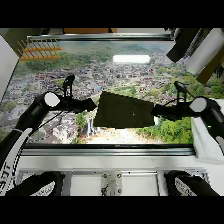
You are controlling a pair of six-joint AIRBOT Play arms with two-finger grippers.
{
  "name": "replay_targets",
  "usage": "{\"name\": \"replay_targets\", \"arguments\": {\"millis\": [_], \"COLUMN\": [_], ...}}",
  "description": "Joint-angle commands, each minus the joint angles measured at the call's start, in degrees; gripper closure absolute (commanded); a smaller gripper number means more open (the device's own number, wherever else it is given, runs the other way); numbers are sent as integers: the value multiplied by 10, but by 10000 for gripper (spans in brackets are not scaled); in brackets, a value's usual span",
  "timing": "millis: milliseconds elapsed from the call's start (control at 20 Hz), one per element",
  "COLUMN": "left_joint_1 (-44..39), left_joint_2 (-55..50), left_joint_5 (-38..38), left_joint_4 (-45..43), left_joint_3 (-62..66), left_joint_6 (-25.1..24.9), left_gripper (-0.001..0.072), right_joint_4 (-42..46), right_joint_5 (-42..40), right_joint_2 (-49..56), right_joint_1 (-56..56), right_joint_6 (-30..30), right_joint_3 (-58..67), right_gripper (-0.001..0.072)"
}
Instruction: Fold the clothes and pants, and hang the long-sleeved shirts on hangers.
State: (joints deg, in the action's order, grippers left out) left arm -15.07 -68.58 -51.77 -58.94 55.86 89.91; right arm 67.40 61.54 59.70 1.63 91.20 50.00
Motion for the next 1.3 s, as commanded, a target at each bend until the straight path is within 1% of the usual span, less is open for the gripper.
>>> {"name": "replay_targets", "arguments": {"millis": [0, 50, 100, 150, 200, 300, 450, 550, 700, 900, 1150, 1200, 1250], "left_joint_1": [-6, -14, -24, -38, -51, -79, -115, -130, -138, -128, -127, -127, -127], "left_joint_2": [43, 46, 45, 40, 35, 20, -5, -17, -23, -22, -22, -22, -22], "left_joint_5": [-10, -9, -7, -7, -7, -7, -7, -7, -7, -7, -12, -15, -19], "left_joint_4": [2, 2, 2, 2, 1, 2, 2, 6, 6, 7, 7, 6, 6], "left_joint_3": [8, 8, 8, 8, 8, 8, 8, 9, 9, 9, 9, 9, 9], "left_joint_6": [0, 1, 1, 1, 1, 1, 1, 2, 13, 26, 32, 32, 32], "left_gripper": [199, 217, 390, 622, 685, 685, 685, 685, 685, 685, 685, 685, 685], "right_joint_4": [-60, -97, -124, -150, -172, -210, -301, -346, -362, -410, -422, -422, -422], "right_joint_5": [49, 49, 48, 47, 47, 43, 43, 42, 11, -24, -42, -44, -43], "right_joint_2": [-23, -9, 10, 35, 64, 127, 228, 280, 319, 324, 329, 329, 329], "right_joint_1": [114, 142, 164, 182, 194, 203, 200, 192, 165, 102, 46, 40, 36], "right_joint_6": [-78, -111, -138, -164, -186, -231, -317, -353, -357, -352, -351, -358, -373], "right_joint_3": [-1, -6, -10, -16, -19, -20, -20, -20, -19, -19, -18, -18, -18], "right_gripper": [-8, -8, -8, -8, -8, -8, -8, -8, -8, -8, -2, 15, 277]}}
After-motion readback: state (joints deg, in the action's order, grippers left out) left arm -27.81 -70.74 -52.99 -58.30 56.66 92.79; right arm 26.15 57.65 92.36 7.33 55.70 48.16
